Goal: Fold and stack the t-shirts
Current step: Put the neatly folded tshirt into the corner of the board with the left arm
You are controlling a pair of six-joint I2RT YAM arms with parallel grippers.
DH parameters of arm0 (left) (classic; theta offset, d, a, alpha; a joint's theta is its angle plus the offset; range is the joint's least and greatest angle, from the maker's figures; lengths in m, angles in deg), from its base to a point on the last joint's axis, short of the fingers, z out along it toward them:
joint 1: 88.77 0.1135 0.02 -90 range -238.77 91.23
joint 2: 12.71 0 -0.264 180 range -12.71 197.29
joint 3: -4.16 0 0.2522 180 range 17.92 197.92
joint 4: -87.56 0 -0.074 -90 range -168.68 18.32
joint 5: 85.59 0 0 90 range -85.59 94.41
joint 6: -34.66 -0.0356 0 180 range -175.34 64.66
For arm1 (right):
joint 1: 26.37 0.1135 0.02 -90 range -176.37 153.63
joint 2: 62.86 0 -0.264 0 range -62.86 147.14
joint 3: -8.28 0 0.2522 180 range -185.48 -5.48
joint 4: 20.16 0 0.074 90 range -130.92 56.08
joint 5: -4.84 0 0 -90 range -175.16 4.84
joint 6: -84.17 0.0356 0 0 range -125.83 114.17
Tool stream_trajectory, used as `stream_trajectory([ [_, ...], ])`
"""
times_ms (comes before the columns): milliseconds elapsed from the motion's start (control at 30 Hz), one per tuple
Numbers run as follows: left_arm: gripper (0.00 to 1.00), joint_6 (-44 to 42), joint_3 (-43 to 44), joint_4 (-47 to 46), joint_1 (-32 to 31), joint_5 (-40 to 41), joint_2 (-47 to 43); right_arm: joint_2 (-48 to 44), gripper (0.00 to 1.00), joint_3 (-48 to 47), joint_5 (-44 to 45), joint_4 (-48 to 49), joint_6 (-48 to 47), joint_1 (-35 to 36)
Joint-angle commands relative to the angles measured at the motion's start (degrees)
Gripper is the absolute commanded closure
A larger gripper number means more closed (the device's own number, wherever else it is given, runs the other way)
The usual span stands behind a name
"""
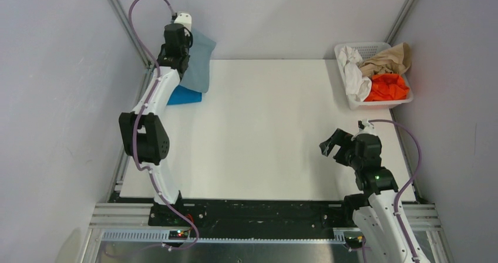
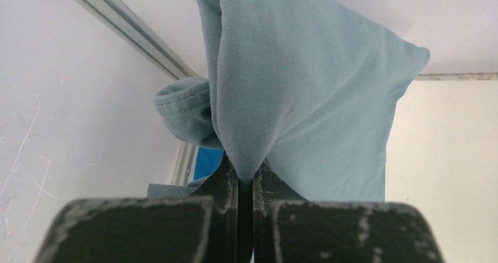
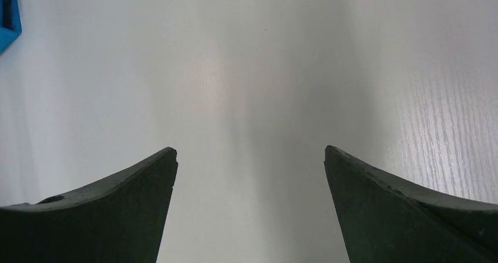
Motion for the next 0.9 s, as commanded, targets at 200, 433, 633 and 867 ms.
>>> stream_trajectory([
  [200, 1.00, 2.8, -1.0, -3.2, 5.3, -4.6, 2.7, 0.9, 0.00, -0.1, 2.7, 1.4, 0.0, 0.3],
  [433, 0.99, 3.3, 4.6, 0.7, 8.8, -3.9, 10.6, 1.2, 0.00, -0.1, 5.1, 1.2, 0.2, 1.0],
  [633, 0.49, 2.6, 9.7, 2.4, 9.8, 2.2, 16.3, 1.7, 0.00, -0.1, 6.9, 1.1, 0.3, 1.7],
  [867, 0.00, 4.8, 14.6, 2.8, 9.8, 14.8, 17.4, 2.2, 0.00, -0.3, 7.9, 0.9, 0.5, 2.1],
])
